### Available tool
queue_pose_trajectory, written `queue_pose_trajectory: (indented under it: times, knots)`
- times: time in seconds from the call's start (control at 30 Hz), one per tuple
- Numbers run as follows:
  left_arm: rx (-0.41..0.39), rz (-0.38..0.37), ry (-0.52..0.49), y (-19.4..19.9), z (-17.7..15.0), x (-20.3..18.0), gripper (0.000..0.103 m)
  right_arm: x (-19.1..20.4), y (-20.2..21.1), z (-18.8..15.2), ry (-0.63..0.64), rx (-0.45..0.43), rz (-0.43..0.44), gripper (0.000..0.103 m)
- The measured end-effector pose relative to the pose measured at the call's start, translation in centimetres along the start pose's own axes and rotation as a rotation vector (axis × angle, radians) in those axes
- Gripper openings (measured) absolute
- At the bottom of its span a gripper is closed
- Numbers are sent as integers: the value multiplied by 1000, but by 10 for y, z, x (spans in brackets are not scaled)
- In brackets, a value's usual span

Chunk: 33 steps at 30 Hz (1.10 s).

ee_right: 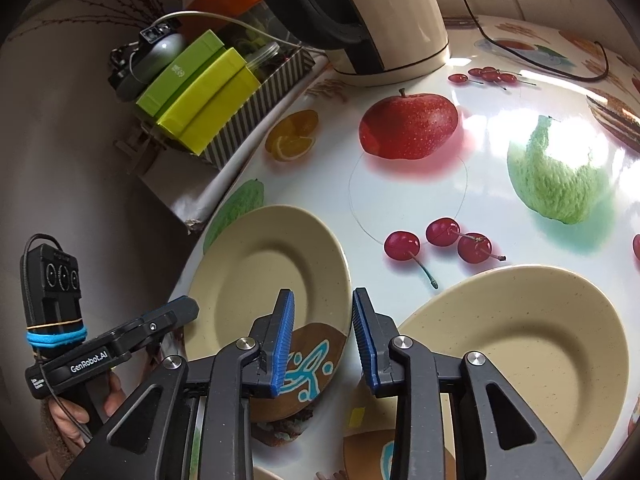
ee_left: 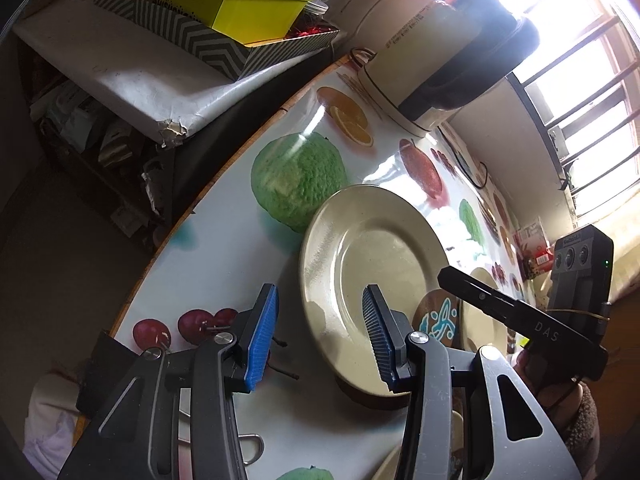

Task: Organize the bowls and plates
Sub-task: 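Close the left tool on a beige plate rim while the right tool grips another plate rim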

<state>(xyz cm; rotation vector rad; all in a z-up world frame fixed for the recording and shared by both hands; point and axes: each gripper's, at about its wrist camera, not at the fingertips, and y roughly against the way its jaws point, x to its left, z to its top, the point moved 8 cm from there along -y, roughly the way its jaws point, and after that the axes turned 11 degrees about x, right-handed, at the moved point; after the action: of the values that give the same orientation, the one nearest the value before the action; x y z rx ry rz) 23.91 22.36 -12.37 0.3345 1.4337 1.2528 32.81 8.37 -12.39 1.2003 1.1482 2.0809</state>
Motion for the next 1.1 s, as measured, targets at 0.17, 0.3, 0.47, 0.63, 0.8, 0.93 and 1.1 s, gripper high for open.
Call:
queue_pose_trajectory:
  times: [0.17,0.3,0.47,0.63,0.8,0.93,1.1]
  knots:
    - [11,-33,44,4,-2,6,45,0,1,-1,-3,-2,5,30]
    - [6,-39,61,7,-1,11,45,-2,2,-1,-11,-4,14,30]
    - [30,-70,63,2,0,6,45,-1,1,-2,-10,-2,5,30]
    - [32,-71,59,0,-2,1,45,0,0,-2,-11,-2,2,30]
    - [36,-66,68,-4,-4,-2,34,1,-2,-2,-11,4,11,30]
    - [36,-47,80,-4,-3,3,24,0,-2,-2,-8,3,11,27]
    - [31,-40,92,-3,-4,7,17,-3,-3,-2,-20,3,8,22]
